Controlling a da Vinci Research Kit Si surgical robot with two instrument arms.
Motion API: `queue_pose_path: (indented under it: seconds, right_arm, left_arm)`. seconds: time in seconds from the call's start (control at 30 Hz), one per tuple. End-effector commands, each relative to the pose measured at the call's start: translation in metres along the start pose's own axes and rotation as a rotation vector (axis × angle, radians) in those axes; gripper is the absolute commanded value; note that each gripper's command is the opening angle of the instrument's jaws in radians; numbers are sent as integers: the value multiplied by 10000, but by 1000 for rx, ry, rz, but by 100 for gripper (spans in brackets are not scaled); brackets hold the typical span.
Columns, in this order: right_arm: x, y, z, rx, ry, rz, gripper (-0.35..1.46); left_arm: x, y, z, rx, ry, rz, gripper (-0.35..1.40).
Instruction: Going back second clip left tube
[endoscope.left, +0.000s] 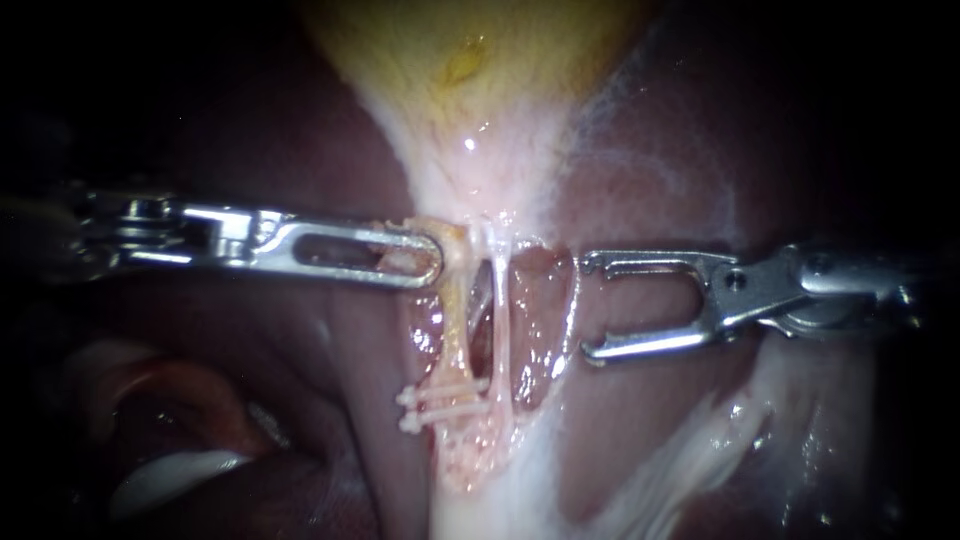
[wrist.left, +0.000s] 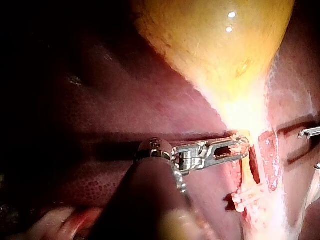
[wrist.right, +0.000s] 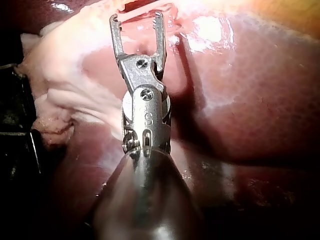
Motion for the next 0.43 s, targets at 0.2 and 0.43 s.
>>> queue_pose_path:
  seconds: [0.2, 0.43]
  right_arm:
    - [1, -1, 1, 2, 0, -6, 50]
    - [1, -2, 1, 5, 1, -6, 50]
  left_arm:
    - [-1, 1, 1, -3, 3, 1, -35]
    - [-1, 2, 1, -3, 3, 1, -35]
